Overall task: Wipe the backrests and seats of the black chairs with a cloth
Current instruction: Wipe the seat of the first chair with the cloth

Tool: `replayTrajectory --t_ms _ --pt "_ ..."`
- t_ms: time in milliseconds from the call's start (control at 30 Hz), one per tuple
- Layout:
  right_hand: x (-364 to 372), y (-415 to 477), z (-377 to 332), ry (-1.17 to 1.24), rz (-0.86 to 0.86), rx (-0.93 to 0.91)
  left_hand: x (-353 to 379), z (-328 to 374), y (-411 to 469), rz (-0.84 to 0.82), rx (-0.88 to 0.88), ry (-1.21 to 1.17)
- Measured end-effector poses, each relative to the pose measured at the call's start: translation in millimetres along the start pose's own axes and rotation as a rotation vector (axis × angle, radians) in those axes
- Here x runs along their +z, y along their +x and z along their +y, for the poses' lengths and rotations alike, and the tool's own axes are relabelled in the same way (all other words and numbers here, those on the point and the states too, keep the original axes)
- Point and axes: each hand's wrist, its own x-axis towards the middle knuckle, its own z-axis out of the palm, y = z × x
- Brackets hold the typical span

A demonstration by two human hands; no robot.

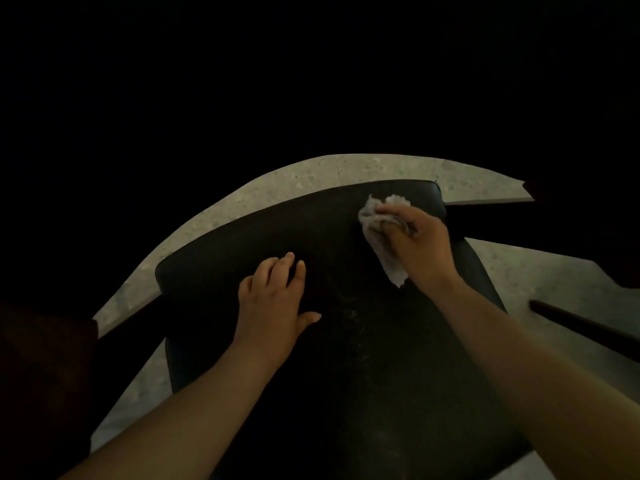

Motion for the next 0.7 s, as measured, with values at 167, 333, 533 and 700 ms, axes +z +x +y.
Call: replayTrajectory --t_ms 167,333,533,700 --pt "23.9 49.6 -5.6 -0.143 0.104 0.065 0.9 -0.5 1.7 -0.012 -0.002 0.014" --pt "51.2 47.0 -8.0 -0.219 0.183 0.033 1.9 -0.5 2.1 -0.026 -0.01 0.028" --pt "34.1 6.1 -8.7 -0.11 -0.042 -0.105 2.0 0.7 1.6 -0.005 -0.01 0.012" --pt "46.1 39.7 -21.5 -0.098 0.054 -0.082 2.5 0.2 1.2 -0.006 -0.007 0.012"
